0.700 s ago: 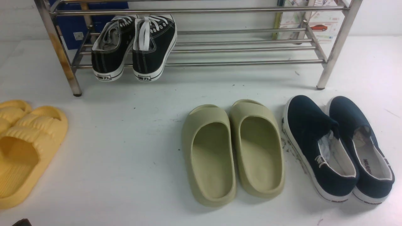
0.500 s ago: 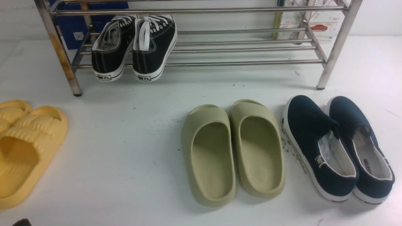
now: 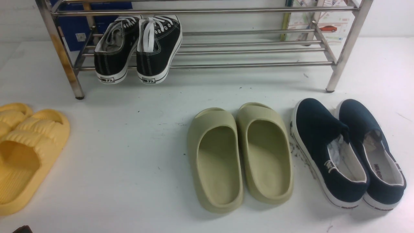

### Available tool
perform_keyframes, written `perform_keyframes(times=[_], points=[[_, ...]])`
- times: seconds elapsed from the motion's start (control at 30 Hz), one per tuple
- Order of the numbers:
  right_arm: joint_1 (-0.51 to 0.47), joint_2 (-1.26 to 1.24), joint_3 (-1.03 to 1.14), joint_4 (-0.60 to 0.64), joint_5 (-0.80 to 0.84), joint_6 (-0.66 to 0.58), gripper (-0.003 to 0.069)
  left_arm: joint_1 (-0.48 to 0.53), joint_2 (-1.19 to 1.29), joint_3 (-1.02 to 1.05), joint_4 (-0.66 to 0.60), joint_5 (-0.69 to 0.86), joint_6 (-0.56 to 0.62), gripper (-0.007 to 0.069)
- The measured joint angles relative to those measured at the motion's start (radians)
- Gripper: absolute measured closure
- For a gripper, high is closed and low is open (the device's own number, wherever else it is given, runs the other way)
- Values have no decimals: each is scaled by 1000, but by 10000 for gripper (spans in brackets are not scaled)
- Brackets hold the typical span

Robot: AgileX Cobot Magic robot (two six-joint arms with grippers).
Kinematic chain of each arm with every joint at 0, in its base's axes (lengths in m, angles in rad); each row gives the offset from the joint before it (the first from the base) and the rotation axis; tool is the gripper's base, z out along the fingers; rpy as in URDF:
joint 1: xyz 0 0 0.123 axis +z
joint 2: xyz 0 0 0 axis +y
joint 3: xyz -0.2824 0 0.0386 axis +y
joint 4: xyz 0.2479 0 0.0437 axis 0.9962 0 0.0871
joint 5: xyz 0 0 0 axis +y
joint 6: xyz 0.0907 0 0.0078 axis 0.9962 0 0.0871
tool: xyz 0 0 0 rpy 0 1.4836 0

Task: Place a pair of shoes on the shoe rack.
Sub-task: Use the right arm to grab the shoe closest to it

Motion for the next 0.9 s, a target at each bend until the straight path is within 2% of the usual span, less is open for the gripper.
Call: perform_keyframes(times=[0.03, 0.07, 0.13, 0.27, 0.53, 0.67, 0.7, 0.73, 0.83, 0.87, 0.9], points=[[0, 0, 2, 66, -7, 47, 413, 0, 0, 0, 0, 0, 0, 636], [0, 0, 2, 80, -9, 72, 413, 0, 0, 0, 0, 0, 0, 636], [0, 0, 4, 237, -27, 213, 413, 0, 0, 0, 0, 0, 0, 636], [0, 0, 4, 363, -36, 324, 413, 0, 0, 0, 0, 0, 0, 636], [0, 0, 4, 283, -40, 301, 413, 0, 0, 0, 0, 0, 0, 636], [0, 0, -25, 253, -49, 218, 438, 0, 0, 0, 0, 0, 0, 636], [0, 6, -88, 224, -38, 137, 478, 0, 0, 0, 0, 0, 0, 636], [0, 9, -97, 215, -36, 115, 484, 0, 0, 0, 0, 0, 0, 636], [0, 137, -315, 120, 47, -110, 618, 0, 0, 0, 0, 0, 0, 636], [0, 148, -329, 120, 55, -110, 626, 0, 0, 0, 0, 0, 0, 636], [0, 241, -448, 75, 126, -223, 657, 0, 0, 0, 0, 0, 0, 636]])
